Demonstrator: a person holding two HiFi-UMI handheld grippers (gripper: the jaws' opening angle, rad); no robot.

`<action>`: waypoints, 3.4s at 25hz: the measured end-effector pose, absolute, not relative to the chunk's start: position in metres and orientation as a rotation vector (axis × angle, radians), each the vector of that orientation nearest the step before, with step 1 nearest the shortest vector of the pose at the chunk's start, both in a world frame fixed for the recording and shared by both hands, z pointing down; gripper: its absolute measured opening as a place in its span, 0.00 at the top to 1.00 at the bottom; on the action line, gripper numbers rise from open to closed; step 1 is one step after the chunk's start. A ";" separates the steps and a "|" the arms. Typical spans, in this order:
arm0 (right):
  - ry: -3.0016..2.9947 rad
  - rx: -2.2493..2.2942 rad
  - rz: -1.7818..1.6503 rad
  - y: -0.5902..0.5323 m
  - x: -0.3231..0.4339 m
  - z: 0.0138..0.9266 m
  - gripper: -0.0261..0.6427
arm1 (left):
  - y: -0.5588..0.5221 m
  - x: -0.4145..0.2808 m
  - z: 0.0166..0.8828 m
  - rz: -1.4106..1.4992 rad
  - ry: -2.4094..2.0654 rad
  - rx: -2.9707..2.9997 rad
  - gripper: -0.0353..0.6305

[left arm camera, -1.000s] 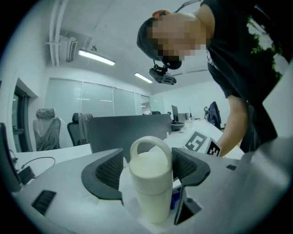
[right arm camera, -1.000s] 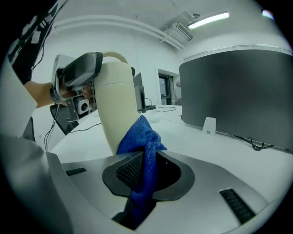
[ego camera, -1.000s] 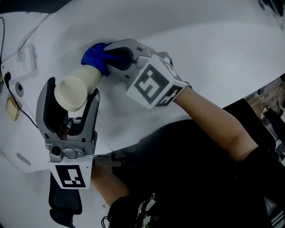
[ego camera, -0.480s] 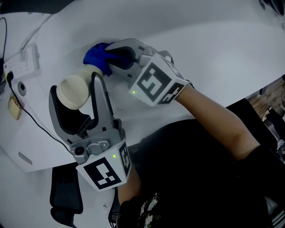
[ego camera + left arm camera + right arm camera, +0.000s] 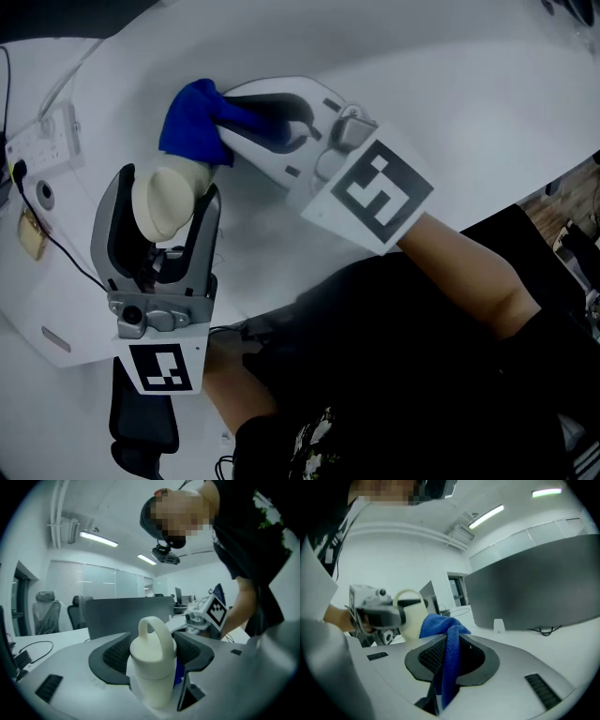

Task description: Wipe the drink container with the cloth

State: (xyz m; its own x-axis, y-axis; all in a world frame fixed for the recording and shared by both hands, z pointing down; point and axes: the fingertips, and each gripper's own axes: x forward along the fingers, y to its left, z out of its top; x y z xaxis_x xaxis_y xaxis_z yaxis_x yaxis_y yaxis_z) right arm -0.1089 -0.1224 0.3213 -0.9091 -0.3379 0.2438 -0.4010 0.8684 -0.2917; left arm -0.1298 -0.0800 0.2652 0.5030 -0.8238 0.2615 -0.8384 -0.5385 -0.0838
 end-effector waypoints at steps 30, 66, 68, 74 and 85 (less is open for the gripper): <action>-2.537 0.284 0.251 -0.106 -0.120 0.399 0.89 | -0.084 -0.131 0.262 0.375 -1.465 2.676 0.51; -2.878 0.396 0.695 -0.110 -0.112 0.307 0.88 | -0.086 -0.123 0.264 0.312 -1.279 2.827 0.51; -2.789 0.475 0.690 -0.113 -0.117 0.337 0.88 | -0.085 -0.123 0.264 0.293 -1.283 2.821 0.51; -2.582 0.431 0.315 -0.110 -0.121 0.396 0.88 | -0.086 -0.126 0.268 0.255 -1.281 2.795 0.51; -2.607 0.444 0.230 -0.111 -0.122 0.398 0.88 | -0.082 -0.143 0.260 0.243 -2.024 2.289 0.48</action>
State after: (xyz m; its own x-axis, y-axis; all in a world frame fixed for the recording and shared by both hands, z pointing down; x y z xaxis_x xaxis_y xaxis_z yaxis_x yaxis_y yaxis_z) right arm -0.1219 -0.1109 0.3984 -0.8311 -0.2692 0.4866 -0.3503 0.9330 -0.0823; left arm -0.1427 -0.0817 0.2597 0.1165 -0.9788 0.1686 -0.9909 -0.1261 -0.0474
